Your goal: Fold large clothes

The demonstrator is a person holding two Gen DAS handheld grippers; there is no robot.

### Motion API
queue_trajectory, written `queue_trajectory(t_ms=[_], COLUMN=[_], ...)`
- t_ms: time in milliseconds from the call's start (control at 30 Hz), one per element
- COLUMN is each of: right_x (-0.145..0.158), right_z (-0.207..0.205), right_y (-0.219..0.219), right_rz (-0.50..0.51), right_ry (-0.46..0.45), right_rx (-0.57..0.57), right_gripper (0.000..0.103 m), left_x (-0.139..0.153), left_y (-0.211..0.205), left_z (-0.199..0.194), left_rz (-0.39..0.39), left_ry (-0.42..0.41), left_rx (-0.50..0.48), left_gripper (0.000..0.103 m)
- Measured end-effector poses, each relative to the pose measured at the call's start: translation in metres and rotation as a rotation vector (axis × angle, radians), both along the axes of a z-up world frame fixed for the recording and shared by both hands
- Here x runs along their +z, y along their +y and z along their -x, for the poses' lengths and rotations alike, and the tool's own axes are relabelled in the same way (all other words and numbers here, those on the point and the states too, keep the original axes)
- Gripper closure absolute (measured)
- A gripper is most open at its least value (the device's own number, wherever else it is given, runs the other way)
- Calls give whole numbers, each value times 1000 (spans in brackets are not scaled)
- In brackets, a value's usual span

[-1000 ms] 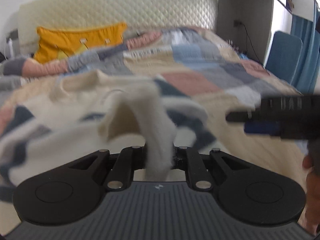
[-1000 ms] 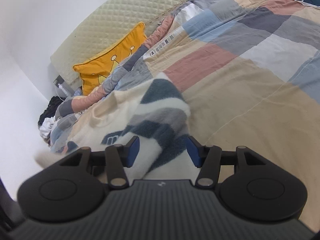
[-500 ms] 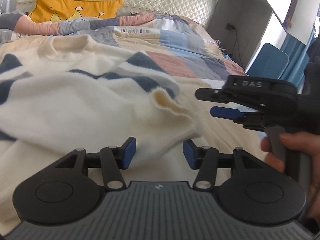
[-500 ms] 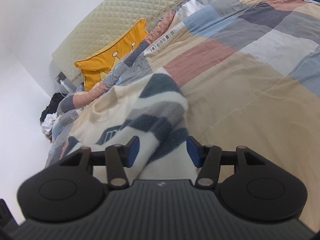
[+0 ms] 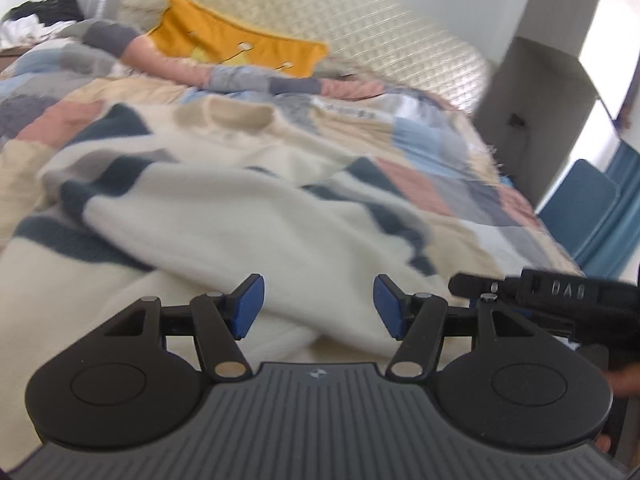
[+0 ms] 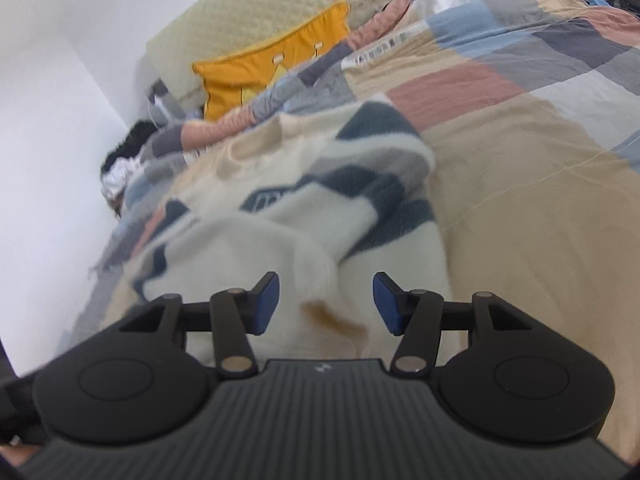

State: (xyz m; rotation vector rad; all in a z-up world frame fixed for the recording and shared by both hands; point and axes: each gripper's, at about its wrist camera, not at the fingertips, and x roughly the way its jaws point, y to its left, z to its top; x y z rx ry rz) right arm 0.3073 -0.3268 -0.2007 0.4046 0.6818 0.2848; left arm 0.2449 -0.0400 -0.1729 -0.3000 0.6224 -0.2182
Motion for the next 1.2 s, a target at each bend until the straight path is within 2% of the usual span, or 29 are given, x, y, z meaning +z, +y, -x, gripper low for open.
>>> queue_trajectory(t_ms=[100,200,233,300,400,567,667,833,967,1100,1200], right_x=[-13,-24,-27,-30,-26,-7,0,-13,-36,-42,-42], right_z=[-9,-16,-18,-19,-15,-2,4,-3,-16,-19,-12], right_y=[9,12,12,13,17,11,3,-2,-5,-2,-9], right_rz=[42,26,5,-32,-14,-39,-60,24,4,12,-43], right_ry=[37,64,76,94,69,-24,-37,45,142,153,186], right_rx=[2,6,9,21,21,8,-13,-83,-101,-97,-101], right_gripper=[48,51,66,86,92,94,95,94,94,92,92], left_x=[-10,-21,-25,-35,-41,-40,-39,-40,-40,-41,-39], left_y=[5,8,9,10,8,9,8,7,5,6,10], left_z=[-7,-14,-16,-20,-18,-17,-16,-16,-16,-16,-13], left_rz=[-17,-31,-31,-51,-78,-68,-67,-76,-82,-76,-53], left_ry=[41,90,114,150,146,154,157,154,153,153,154], left_rx=[36,71,77,84,80,86,88,89,88,89,98], left_gripper=[37,37,37,37,37,37,37,37,37,37,37])
